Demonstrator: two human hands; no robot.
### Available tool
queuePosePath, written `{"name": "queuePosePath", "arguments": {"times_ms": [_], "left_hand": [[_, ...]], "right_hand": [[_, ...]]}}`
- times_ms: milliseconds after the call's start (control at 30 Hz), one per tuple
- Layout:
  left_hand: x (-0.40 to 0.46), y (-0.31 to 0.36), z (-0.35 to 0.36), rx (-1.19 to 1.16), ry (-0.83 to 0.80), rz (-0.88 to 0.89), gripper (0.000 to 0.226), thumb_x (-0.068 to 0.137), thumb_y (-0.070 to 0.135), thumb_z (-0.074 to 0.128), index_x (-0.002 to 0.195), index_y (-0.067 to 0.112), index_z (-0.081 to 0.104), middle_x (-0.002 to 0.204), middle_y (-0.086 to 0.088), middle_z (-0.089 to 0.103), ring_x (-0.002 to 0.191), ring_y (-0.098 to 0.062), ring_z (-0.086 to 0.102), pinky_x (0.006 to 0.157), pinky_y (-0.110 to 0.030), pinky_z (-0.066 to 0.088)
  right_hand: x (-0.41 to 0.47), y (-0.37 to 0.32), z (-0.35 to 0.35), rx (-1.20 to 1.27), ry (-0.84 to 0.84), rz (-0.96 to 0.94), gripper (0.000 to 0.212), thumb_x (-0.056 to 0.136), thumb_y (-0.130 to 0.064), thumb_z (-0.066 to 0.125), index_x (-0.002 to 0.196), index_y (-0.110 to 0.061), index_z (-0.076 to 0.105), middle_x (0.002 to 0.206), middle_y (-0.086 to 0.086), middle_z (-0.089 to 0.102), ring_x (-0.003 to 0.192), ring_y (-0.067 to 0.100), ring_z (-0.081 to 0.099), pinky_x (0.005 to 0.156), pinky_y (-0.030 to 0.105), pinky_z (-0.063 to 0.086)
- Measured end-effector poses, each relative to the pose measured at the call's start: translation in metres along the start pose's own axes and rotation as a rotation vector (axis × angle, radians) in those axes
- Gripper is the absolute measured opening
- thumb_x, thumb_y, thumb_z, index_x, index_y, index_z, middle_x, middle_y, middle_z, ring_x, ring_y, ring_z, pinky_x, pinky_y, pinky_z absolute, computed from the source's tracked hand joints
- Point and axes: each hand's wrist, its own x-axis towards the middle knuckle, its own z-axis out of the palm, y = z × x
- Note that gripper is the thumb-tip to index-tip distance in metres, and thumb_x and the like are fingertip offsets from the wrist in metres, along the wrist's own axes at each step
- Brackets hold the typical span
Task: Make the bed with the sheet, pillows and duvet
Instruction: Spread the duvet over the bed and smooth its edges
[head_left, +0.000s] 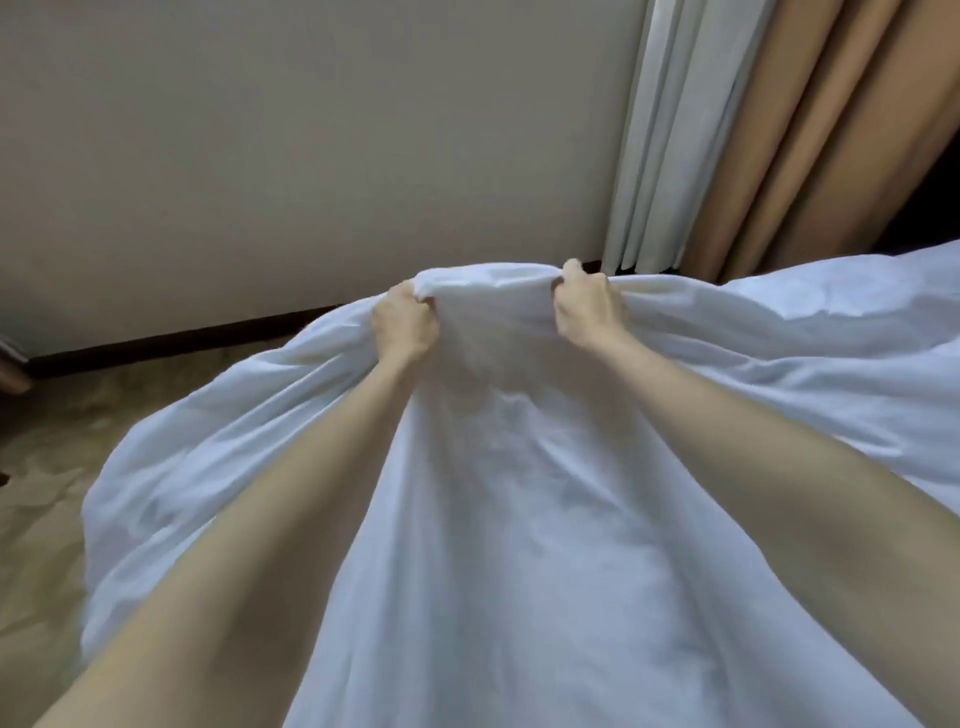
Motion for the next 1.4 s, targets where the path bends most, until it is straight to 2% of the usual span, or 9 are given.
{"name": "queuePosePath", "arguments": {"times_ms": [100, 233, 367, 567, 700, 867, 1167, 1233, 1400], "left_hand": [[-0.005, -0.011, 0.01, -0.254, -0.054, 0.129, 0.024, 0.092, 0.018, 0.046, 0.112, 0.014, 0.057, 0.101, -0.015, 0.062, 0.096, -0.026, 0.057, 0.079, -0.033, 0.04], [-0.032, -0.079, 0.049, 0.221, -0.397, 0.038, 0.069, 0.096, 0.05, 0.039, 0.148, 0.047, -0.005, 0.158, -0.003, 0.014, 0.146, -0.027, 0.008, 0.111, -0.06, 0.007], [-0.042, -0.116, 0.077, 0.486, -0.707, -0.025, 0.061, 0.095, 0.063, 0.022, 0.15, 0.046, 0.0, 0.161, 0.006, -0.009, 0.148, -0.023, -0.011, 0.114, -0.059, -0.006], [-0.031, -0.118, 0.075, 0.589, -0.617, 0.008, 0.066, 0.091, 0.066, 0.025, 0.151, 0.038, 0.015, 0.161, 0.002, 0.009, 0.147, -0.023, 0.01, 0.113, -0.057, 0.011], [-0.043, -0.103, 0.083, 0.643, -0.187, 0.617, 0.04, 0.081, 0.04, 0.051, 0.108, 0.014, 0.064, 0.119, -0.014, 0.06, 0.107, -0.033, 0.061, 0.084, -0.05, 0.05], [-0.026, -0.057, 0.091, 0.719, -0.273, 0.914, 0.055, 0.093, 0.043, 0.032, 0.148, 0.039, 0.027, 0.161, 0.001, 0.014, 0.147, -0.03, 0.013, 0.111, -0.062, 0.012], [0.002, -0.064, 0.12, 1.028, -0.415, 0.947, 0.06, 0.095, 0.064, 0.014, 0.149, 0.046, -0.005, 0.16, 0.007, -0.014, 0.145, -0.028, -0.02, 0.109, -0.06, -0.018], [0.019, -0.064, 0.124, 1.011, -0.447, 0.857, 0.061, 0.094, 0.065, 0.015, 0.149, 0.046, -0.004, 0.159, 0.01, -0.012, 0.146, -0.03, -0.018, 0.11, -0.06, -0.015], [0.05, -0.127, 0.093, 0.741, -0.421, -0.193, 0.058, 0.096, 0.043, 0.018, 0.146, 0.021, 0.037, 0.153, -0.007, 0.033, 0.14, -0.03, 0.029, 0.114, -0.045, 0.016]], "right_hand": [[0.007, 0.021, 0.004, 0.039, 0.158, -0.114, 0.029, 0.097, -0.011, 0.036, 0.124, -0.011, 0.046, 0.118, 0.022, 0.06, 0.111, 0.039, 0.054, 0.081, 0.042, 0.032], [-0.02, 0.069, 0.059, -0.159, -0.369, -0.075, 0.06, 0.1, -0.049, 0.027, 0.15, -0.039, -0.004, 0.161, -0.005, 0.005, 0.148, 0.027, 0.003, 0.107, 0.065, 0.004], [-0.054, 0.096, 0.107, -0.308, -0.624, -0.076, 0.061, 0.097, -0.061, 0.014, 0.15, -0.041, -0.009, 0.16, -0.004, -0.019, 0.146, 0.026, -0.019, 0.11, 0.066, -0.004], [-0.047, 0.102, 0.104, -0.303, -0.619, -0.095, 0.063, 0.094, -0.066, 0.015, 0.149, -0.046, -0.009, 0.159, -0.008, -0.019, 0.147, 0.023, -0.018, 0.114, 0.06, -0.007], [-0.05, 0.101, 0.103, -0.275, -0.623, -0.124, 0.062, 0.096, -0.061, 0.02, 0.151, -0.043, -0.004, 0.16, -0.006, -0.016, 0.147, 0.023, -0.015, 0.115, 0.057, -0.003], [-0.05, 0.11, 0.087, -0.268, -0.546, -0.236, 0.057, 0.098, -0.049, 0.031, 0.151, -0.035, 0.016, 0.161, -0.002, 0.01, 0.146, 0.022, 0.01, 0.116, 0.045, 0.017], [-0.076, 0.126, 0.11, -0.315, -0.509, -0.226, 0.055, 0.101, -0.05, 0.013, 0.15, -0.04, -0.009, 0.159, -0.011, -0.018, 0.147, 0.017, -0.016, 0.118, 0.048, -0.004], [-0.077, 0.129, 0.113, -0.326, -0.479, -0.232, 0.055, 0.1, -0.051, 0.011, 0.15, -0.039, -0.009, 0.159, -0.012, -0.018, 0.147, 0.016, -0.016, 0.118, 0.047, -0.005], [-0.078, 0.134, 0.114, -0.303, -0.465, -0.261, 0.054, 0.1, -0.052, 0.01, 0.15, -0.041, -0.009, 0.159, -0.012, -0.017, 0.147, 0.014, -0.016, 0.118, 0.046, -0.007]]}}
